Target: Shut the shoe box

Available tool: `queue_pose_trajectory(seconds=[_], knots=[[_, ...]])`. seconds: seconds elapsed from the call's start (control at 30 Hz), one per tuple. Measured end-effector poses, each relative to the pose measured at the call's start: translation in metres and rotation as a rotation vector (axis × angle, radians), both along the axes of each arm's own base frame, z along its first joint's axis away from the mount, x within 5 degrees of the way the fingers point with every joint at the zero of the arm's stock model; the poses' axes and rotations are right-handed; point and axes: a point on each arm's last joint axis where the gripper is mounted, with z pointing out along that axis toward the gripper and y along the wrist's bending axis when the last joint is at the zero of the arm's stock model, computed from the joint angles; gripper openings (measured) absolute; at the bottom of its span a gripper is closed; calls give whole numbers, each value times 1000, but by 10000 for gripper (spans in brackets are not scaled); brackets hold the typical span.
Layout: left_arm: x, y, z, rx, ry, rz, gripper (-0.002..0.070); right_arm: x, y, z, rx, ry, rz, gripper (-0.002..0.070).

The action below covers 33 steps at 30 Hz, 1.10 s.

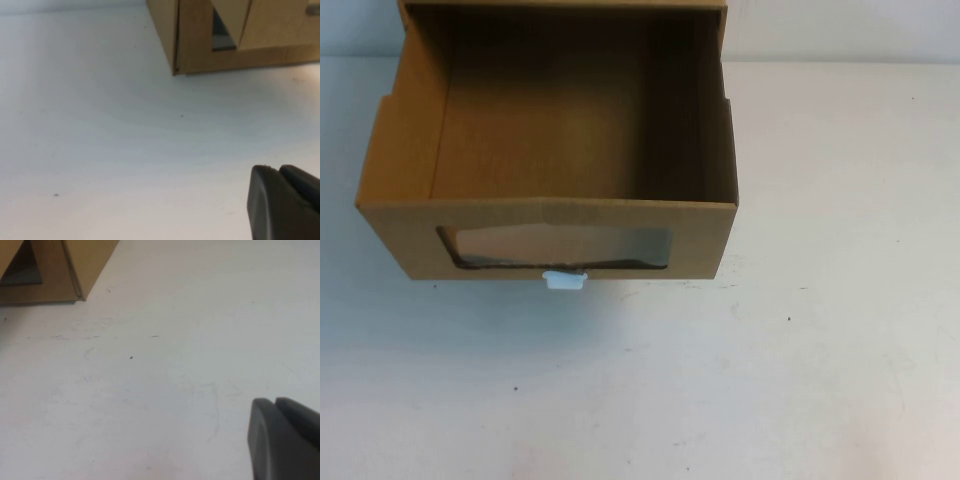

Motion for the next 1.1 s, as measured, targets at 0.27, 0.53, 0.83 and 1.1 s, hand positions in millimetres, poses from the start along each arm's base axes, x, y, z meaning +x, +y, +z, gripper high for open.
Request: queue_pose_trajectory(seconds=[0.27,0.53,0.83,1.1], knots=[[1,-6,13,-409,-50,14,-5,0,0,0,0,0,0,-13],[3,1,26,-648,-168,95,-5,0,0,0,0,0,0,-13],[11,-14,88,-542,-42,-40,-5,0,0,0,0,0,0,-13],[71,-26,201,-245,5,-141,-5,0,0,0,0,0,0,-13]])
